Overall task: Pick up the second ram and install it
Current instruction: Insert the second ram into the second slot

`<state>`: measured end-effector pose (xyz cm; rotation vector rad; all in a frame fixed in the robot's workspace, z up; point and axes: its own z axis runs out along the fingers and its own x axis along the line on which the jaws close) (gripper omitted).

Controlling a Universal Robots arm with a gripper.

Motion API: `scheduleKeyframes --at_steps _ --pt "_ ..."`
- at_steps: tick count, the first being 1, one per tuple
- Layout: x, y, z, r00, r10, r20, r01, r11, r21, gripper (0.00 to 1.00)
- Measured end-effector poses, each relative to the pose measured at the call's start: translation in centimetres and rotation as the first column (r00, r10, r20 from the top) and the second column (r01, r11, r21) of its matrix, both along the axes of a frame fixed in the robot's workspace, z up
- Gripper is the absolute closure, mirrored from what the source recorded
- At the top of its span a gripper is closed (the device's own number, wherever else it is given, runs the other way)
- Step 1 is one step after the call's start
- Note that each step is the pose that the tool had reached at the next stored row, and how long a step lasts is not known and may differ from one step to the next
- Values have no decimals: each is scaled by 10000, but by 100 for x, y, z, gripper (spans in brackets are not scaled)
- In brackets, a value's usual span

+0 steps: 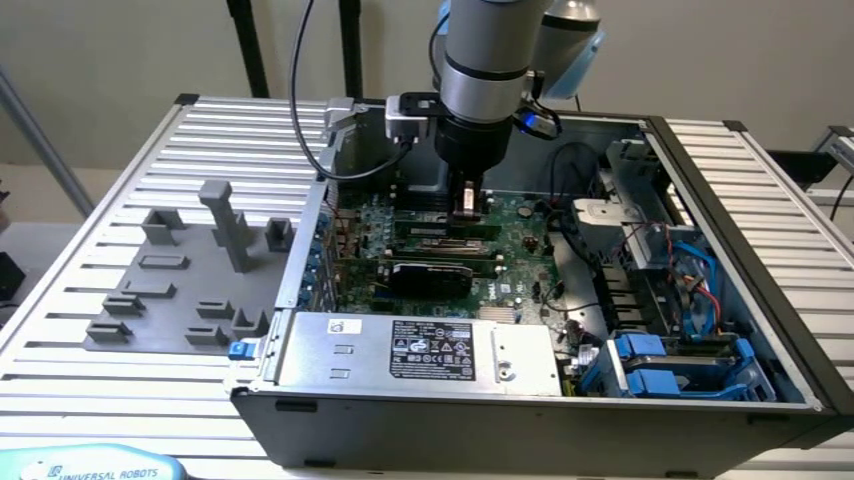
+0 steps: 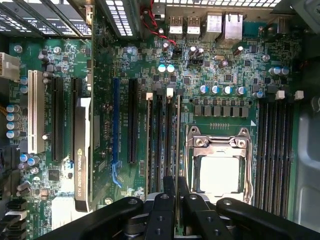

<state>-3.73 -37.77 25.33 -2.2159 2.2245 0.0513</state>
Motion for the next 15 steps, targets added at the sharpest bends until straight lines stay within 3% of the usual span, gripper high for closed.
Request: scheduleKeyframes --at_steps 13,15 --pt "-1 -1 -234 10000 -1 -3 1 10000 -7 86" --pt "-1 -2 -245 10000 -1 -45 1 10000 -8 86"
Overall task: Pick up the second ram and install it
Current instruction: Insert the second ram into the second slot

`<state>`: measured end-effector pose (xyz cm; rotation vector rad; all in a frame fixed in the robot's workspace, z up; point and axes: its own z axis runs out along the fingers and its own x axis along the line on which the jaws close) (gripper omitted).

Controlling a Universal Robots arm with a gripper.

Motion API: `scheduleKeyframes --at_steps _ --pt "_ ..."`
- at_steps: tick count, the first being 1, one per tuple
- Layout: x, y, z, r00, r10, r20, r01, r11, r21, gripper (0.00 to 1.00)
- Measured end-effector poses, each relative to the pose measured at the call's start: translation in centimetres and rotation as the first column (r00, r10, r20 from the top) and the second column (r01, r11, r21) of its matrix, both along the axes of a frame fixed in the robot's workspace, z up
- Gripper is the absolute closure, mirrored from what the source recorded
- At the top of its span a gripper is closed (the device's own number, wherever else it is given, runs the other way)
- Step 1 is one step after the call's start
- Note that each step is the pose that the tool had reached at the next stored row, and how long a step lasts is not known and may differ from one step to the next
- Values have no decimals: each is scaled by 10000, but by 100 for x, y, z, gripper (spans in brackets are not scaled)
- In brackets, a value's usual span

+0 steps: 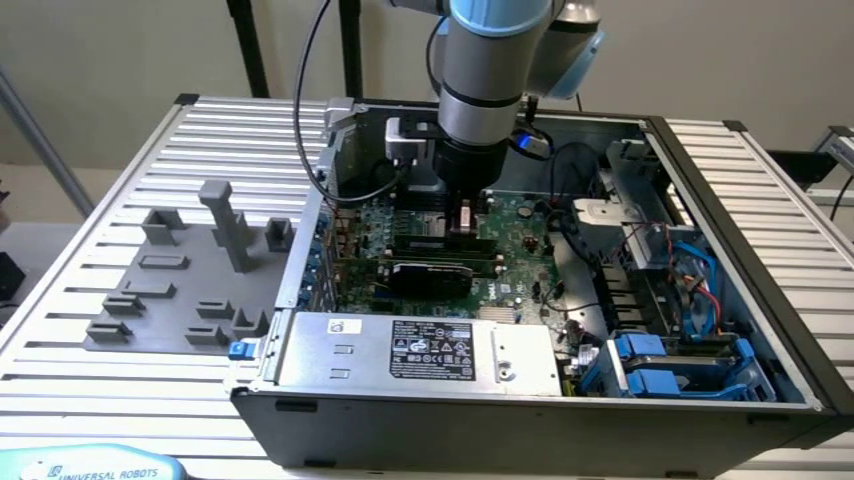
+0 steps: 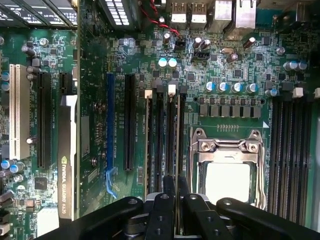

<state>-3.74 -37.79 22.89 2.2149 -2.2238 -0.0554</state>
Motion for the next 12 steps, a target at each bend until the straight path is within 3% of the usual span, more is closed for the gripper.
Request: scheduleKeyframes --at_steps 5,12 --pt "0 -4 -3 10000 0 -16 0 10000 4 86" --pt "0 -41 -2 10000 0 -17 0 10000 2 86"
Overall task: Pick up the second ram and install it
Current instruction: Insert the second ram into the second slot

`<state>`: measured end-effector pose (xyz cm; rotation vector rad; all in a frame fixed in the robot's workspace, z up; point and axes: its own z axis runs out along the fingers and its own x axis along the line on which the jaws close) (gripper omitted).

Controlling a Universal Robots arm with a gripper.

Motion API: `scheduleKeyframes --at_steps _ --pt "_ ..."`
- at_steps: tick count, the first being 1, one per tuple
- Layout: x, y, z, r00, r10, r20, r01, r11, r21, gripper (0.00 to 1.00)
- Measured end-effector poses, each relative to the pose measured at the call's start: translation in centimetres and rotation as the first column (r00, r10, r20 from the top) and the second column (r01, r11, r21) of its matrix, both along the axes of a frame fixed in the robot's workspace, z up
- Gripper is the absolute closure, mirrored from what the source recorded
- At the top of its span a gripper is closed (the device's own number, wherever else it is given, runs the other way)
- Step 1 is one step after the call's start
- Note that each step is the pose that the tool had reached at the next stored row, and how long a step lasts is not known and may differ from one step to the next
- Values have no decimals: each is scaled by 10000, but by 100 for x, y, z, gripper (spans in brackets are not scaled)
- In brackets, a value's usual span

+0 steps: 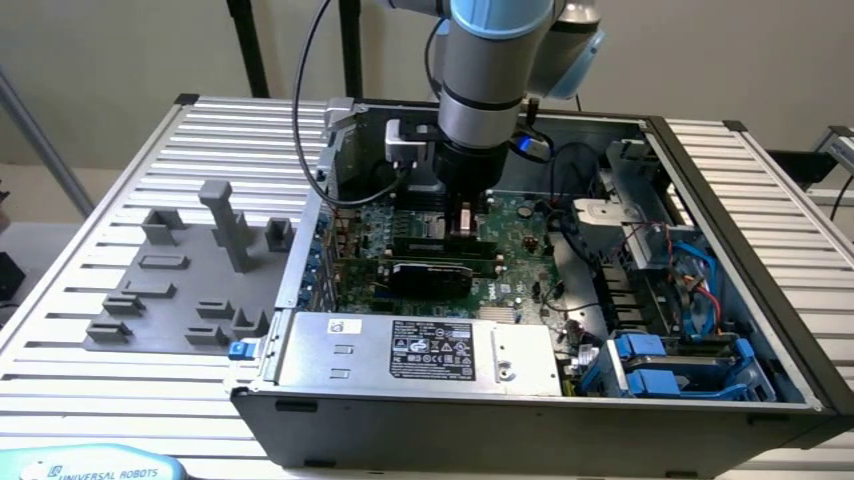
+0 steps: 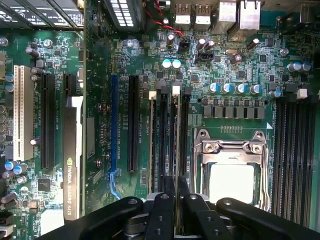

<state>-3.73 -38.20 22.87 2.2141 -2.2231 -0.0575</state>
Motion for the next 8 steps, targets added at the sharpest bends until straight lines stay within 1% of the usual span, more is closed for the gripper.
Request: scheduleKeyframes --at_steps 8 --pt "14 -2 -15 10000 -2 0 2 10000 -2 86"
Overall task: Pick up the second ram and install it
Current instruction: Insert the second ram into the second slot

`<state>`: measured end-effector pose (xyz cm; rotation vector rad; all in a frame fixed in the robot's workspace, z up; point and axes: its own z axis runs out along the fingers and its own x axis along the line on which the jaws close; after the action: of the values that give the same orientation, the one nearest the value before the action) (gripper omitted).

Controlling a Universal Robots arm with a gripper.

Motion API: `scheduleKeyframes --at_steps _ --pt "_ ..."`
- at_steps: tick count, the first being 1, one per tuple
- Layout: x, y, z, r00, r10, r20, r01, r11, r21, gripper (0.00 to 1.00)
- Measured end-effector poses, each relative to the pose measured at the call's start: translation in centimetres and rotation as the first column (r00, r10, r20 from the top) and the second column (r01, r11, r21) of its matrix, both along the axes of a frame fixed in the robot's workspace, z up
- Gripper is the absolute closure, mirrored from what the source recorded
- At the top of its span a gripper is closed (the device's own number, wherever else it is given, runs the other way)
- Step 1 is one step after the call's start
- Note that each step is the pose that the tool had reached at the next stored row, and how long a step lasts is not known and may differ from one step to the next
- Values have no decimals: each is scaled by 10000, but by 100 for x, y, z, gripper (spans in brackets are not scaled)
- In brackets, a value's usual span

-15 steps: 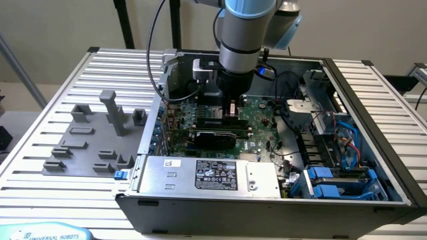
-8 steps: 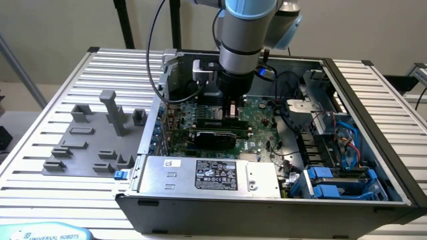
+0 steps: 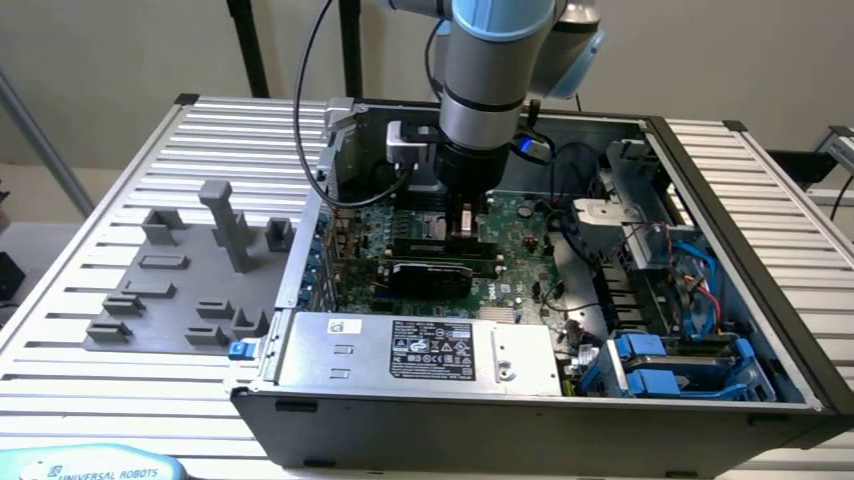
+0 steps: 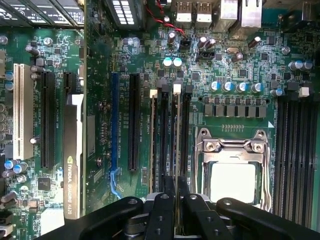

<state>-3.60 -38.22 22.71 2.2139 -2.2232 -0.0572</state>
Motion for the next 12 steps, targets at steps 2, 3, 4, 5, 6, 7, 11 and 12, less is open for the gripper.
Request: scheduleKeyframes --at_steps 2,3,4,5,6,7,11,12 --pt "0 0 -3 10000 -2 0 2 10000 0 86" --pt "0 0 -5 10000 -4 1 4 10000 1 86" --pt "1 1 -7 10000 -9 1 9 10000 2 86" --pt "1 3 -9 10000 -16 0 16 10000 2 86" --pt "2 4 -11 10000 -24 1 24 10000 3 86" --pt "1 5 -12 10000 -34 0 34 10000 2 86" --pt "0 21 -20 10000 -73 -1 73 10000 -1 86" --pt "0 24 -22 10000 -73 -2 73 10000 -2 86"
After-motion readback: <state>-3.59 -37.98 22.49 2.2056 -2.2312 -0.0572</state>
